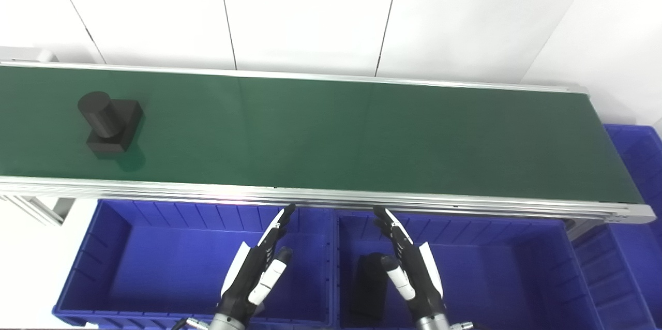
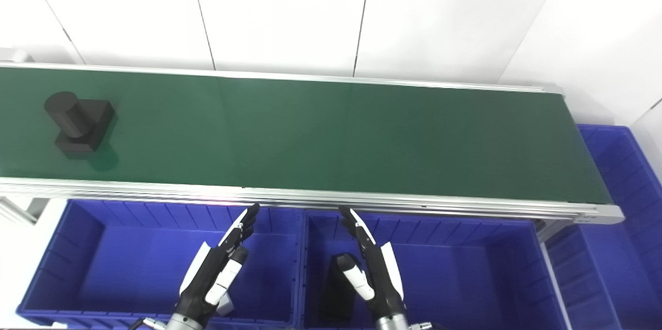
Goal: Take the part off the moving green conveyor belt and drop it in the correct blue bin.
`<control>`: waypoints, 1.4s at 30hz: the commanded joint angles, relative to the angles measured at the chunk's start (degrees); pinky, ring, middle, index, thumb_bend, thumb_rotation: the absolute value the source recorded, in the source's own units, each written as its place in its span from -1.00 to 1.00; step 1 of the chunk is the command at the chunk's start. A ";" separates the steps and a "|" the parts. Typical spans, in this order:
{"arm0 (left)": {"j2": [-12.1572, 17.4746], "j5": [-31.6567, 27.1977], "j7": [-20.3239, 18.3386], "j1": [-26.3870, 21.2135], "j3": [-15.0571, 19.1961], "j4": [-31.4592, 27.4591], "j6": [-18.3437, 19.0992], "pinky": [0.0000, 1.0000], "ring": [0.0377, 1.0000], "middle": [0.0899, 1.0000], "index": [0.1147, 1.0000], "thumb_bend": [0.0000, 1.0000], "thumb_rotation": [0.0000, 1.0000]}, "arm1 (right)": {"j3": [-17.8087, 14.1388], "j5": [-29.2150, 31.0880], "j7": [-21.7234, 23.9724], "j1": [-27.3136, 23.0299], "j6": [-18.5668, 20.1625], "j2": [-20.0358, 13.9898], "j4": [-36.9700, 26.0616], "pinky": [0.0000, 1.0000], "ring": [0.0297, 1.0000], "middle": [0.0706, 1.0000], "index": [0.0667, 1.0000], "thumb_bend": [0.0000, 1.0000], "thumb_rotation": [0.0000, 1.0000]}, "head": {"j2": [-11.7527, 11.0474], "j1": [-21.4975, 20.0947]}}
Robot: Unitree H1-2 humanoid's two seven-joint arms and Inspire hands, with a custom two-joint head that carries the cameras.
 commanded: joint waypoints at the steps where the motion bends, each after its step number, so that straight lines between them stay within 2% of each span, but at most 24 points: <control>1: -0.19 0.14 0.29 -0.83 0.04 -1.15 -2.23 0.97 0.99 0.99 0.92 0.31 1.00 | -0.41 0.04 0.24 -0.32 -2.91 0.27 -1.30 0.83 0.79 0.83 0.81 0.63 1.00 | -0.09 0.10; 26: -0.09 -0.07 0.02 -0.91 0.02 -1.13 -2.23 0.96 0.98 0.99 0.92 0.34 1.00 | -0.89 0.20 1.24 -0.38 -2.91 0.58 -0.84 0.85 0.80 0.83 0.81 0.57 0.96 | -0.15 -0.12; 35: -0.03 0.20 0.31 -1.01 -0.16 -0.97 -2.23 0.95 0.98 0.99 0.91 0.30 1.00 | -1.12 0.25 1.37 -0.32 -2.91 0.67 -0.78 0.84 0.79 0.83 0.81 0.60 0.97 | -0.30 -0.08; 42: -0.37 0.20 0.62 -1.53 -0.62 0.62 -2.22 0.93 0.97 0.98 0.89 0.30 1.00 | -1.43 0.63 1.77 -0.31 -2.91 0.47 0.21 0.84 0.80 0.85 0.82 0.60 0.99 | -2.58 3.65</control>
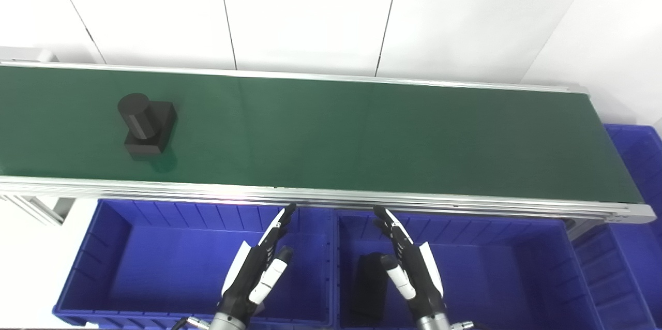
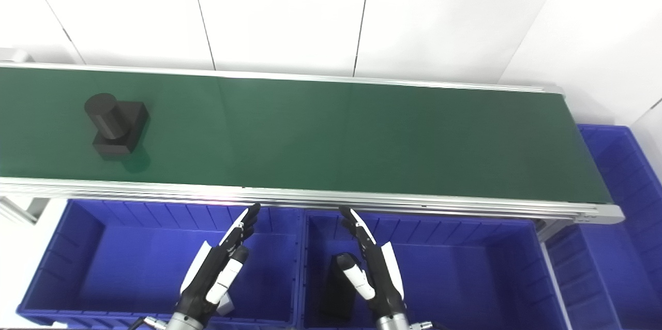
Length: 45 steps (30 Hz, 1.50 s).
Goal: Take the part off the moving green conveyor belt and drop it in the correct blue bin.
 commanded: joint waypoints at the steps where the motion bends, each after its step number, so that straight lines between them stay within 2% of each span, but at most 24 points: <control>1: -0.57 0.51 0.99 -1.26 -0.45 -0.14 -2.21 0.93 0.97 0.98 0.89 0.30 1.00 | -0.39 0.41 0.29 -0.43 -2.91 -0.12 -0.22 0.84 0.80 0.85 0.82 0.60 0.99 | -0.81 1.47; 7: -0.79 1.84 3.48 -2.17 -2.16 2.16 -2.22 0.85 0.92 0.95 0.86 0.21 0.99 | -0.38 0.57 -0.71 -0.88 -2.91 -0.77 1.76 0.83 0.79 0.82 0.80 0.61 0.99 | -3.41 5.21; 14: -1.17 0.84 3.58 -2.60 -2.98 3.48 -2.22 0.78 0.87 0.90 0.82 0.17 0.88 | -1.33 2.22 0.66 -0.93 -2.91 -0.77 3.16 0.88 0.78 0.81 0.79 0.64 0.98 | -4.94 7.22; 24: -1.11 1.08 4.40 -2.93 -3.49 4.29 -2.22 0.72 0.84 0.88 0.79 0.13 0.84 | -2.07 2.73 2.07 -1.05 -2.91 -0.54 4.23 0.90 0.80 0.81 0.80 0.64 0.98 | -6.31 7.47; 28: -1.29 0.36 4.14 -3.08 -3.40 4.63 -2.23 0.73 0.84 0.88 0.79 0.05 0.78 | -2.25 2.33 2.10 -1.12 -2.91 -0.48 4.47 0.88 0.80 0.81 0.80 0.63 0.98 | -6.79 7.54; 33: -1.23 0.43 4.18 -3.25 -3.35 4.94 -2.23 0.72 0.84 0.88 0.79 0.14 0.80 | -2.33 2.31 1.99 -1.44 -2.91 -0.19 4.90 0.86 0.77 0.80 0.78 0.60 0.96 | -6.84 7.27; 39: -1.33 0.55 4.36 -3.58 -3.62 5.38 -2.23 0.74 0.85 0.88 0.79 0.09 0.79 | -2.95 2.74 3.05 -1.34 -2.91 -0.13 4.85 0.83 0.76 0.80 0.79 0.61 0.94 | -7.27 7.29; 43: -1.63 0.83 4.68 -3.67 -3.65 5.75 -2.23 0.72 0.85 0.87 0.79 0.13 0.79 | -2.68 2.74 3.41 -0.71 -2.91 -0.86 2.00 0.79 0.71 0.77 0.80 0.63 0.94 | -7.76 7.69; 45: -1.80 0.35 4.37 -3.84 -3.65 6.07 -2.23 0.73 0.85 0.88 0.79 0.14 0.78 | -3.11 3.75 5.34 -0.08 -2.91 -1.25 -0.32 0.72 0.66 0.74 0.79 0.65 0.89 | -7.92 7.90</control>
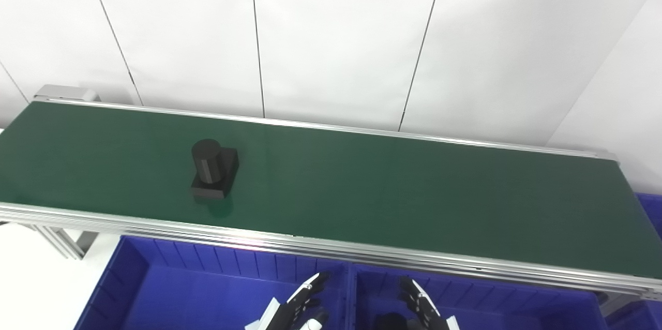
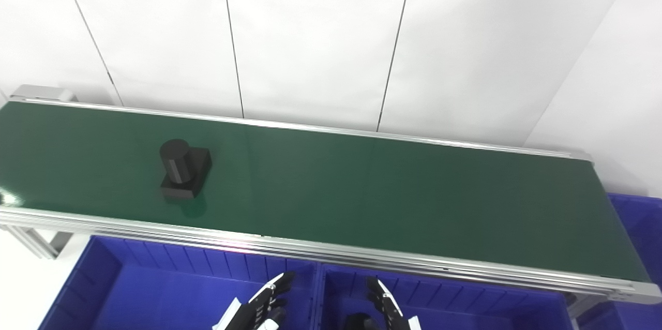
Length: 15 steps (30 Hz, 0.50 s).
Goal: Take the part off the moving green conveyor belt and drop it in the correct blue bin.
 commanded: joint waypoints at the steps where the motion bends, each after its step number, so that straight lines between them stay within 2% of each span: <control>1: -0.75 -0.23 0.54 -1.24 -0.03 -0.45 -2.19 0.74 0.86 0.88 0.79 0.15 0.78 | -1.28 2.06 3.56 0.42 -2.89 -0.36 -4.42 0.72 0.65 0.74 0.79 0.64 0.85 | -0.01 0.24; 3: -0.69 0.04 0.85 -1.38 -0.22 -0.30 -2.19 0.74 0.86 0.87 0.79 0.14 0.79 | -3.03 4.08 7.80 1.19 -2.89 -0.19 -7.08 0.65 0.60 0.70 0.77 0.63 0.70 | 0.02 0.25; 5: -0.50 0.45 1.19 -1.60 -0.44 -0.16 -2.19 0.74 0.86 0.87 0.79 0.14 0.81 | -4.46 4.51 10.40 1.54 -2.89 -0.06 -10.36 0.57 0.57 0.67 0.75 0.63 0.63 | 0.12 0.04; 8: -0.30 0.63 1.51 -1.90 -0.57 -0.01 -2.19 0.75 0.86 0.87 0.79 0.14 0.81 | -7.24 5.82 14.76 1.46 -2.89 1.11 -15.23 0.46 0.48 0.60 0.68 0.60 0.41 | 0.14 -0.17; 11: -0.15 0.22 1.30 -2.22 -0.54 0.16 -2.19 0.75 0.86 0.88 0.80 0.13 0.79 | -9.88 6.06 17.02 0.03 -2.89 2.96 -21.18 0.38 0.46 0.52 0.63 0.61 0.33 | 0.07 -0.45; 15: -0.10 -0.44 0.46 -2.47 -0.23 0.38 -2.19 0.76 0.86 0.88 0.81 0.13 0.79 | -13.78 9.13 22.29 -3.79 -2.89 5.84 -25.49 0.42 0.48 0.54 0.61 0.64 0.22 | -0.22 -0.67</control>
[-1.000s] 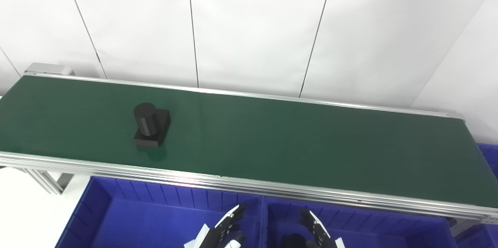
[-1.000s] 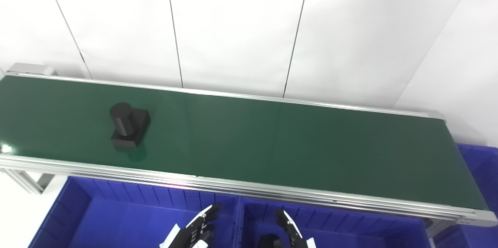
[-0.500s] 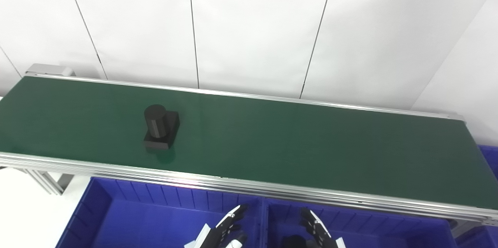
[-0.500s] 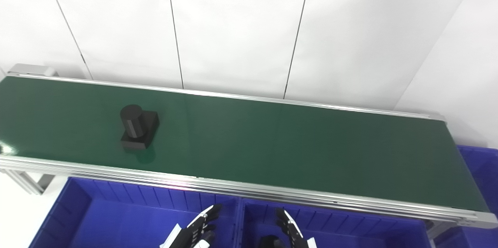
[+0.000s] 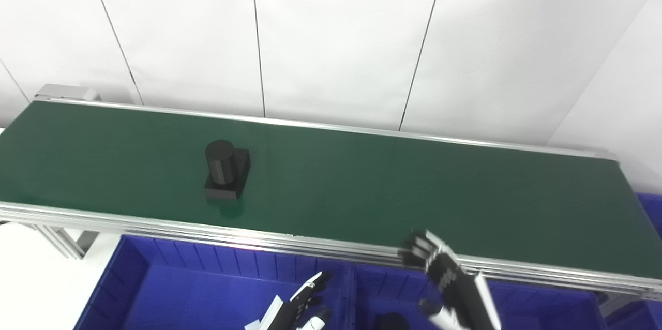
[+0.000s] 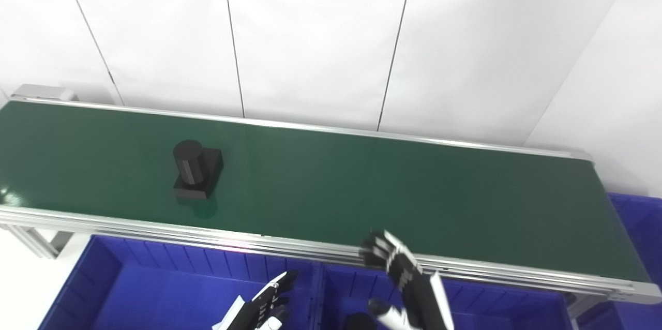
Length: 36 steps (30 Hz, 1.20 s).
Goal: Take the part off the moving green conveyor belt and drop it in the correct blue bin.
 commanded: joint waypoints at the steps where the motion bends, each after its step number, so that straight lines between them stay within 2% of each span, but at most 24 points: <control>1: -0.14 -0.40 0.29 -1.20 0.26 -0.50 -2.19 0.76 0.86 0.89 0.81 0.13 0.78 | -2.09 1.90 3.06 -3.33 -2.35 1.55 -3.20 0.43 0.48 0.55 0.62 0.67 0.22 | -0.12 -0.03; 6: -0.13 0.02 0.77 -1.72 0.05 0.41 -2.19 0.73 0.85 0.88 0.80 0.16 0.79 | -6.02 0.74 4.61 -9.42 -2.35 3.36 -3.58 0.44 0.47 0.56 0.64 0.70 0.20 | -0.59 0.01; 10: -0.09 0.33 1.04 -2.06 -0.10 0.72 -2.19 0.73 0.84 0.87 0.79 0.16 0.80 | -7.90 0.28 5.99 -14.57 -2.35 3.99 -0.89 0.45 0.45 0.56 0.64 0.70 0.17 | -1.04 0.03; 19: -0.39 -0.13 0.89 -2.36 -0.04 1.18 -2.19 0.73 0.85 0.87 0.79 0.10 0.78 | -8.89 -4.15 1.74 -23.97 -2.35 3.77 10.40 0.42 0.42 0.53 0.62 0.69 0.10 | -1.64 0.32; 21: -0.42 0.06 1.10 -2.44 -0.13 1.26 -2.19 0.73 0.85 0.87 0.79 0.09 0.78 | -8.24 -5.72 -0.05 -25.88 -2.35 3.04 13.25 0.37 0.41 0.55 0.63 0.68 0.07 | -1.75 0.35; 25: -0.49 0.32 1.51 -2.55 -0.38 1.51 -2.19 0.72 0.84 0.86 0.79 0.21 0.82 | -5.71 -8.42 -3.79 -30.16 -2.35 1.24 19.49 0.39 0.44 0.58 0.66 0.71 0.05 | -1.85 0.49; 27: -0.53 0.36 1.53 -2.55 -0.46 1.49 -2.19 0.73 0.84 0.86 0.78 0.21 0.81 | -4.25 -9.07 -5.42 -32.14 -2.35 0.59 22.40 0.38 0.44 0.57 0.67 0.73 -0.02 | -1.86 0.59; 30: -0.59 0.67 1.84 -2.46 -0.55 1.47 -2.19 0.73 0.84 0.86 0.78 0.19 0.80 | -2.06 -9.95 -7.73 -34.45 -2.35 -0.01 25.65 0.33 0.43 0.60 0.68 0.76 -0.09 | -1.74 0.83; 36: -0.39 0.84 2.36 -2.14 -1.11 0.90 -2.19 0.74 0.84 0.86 0.78 0.21 0.80 | 1.73 -11.51 -11.84 -38.07 -2.35 -0.53 31.14 0.29 0.42 0.65 0.66 0.78 -0.09 | -1.26 0.92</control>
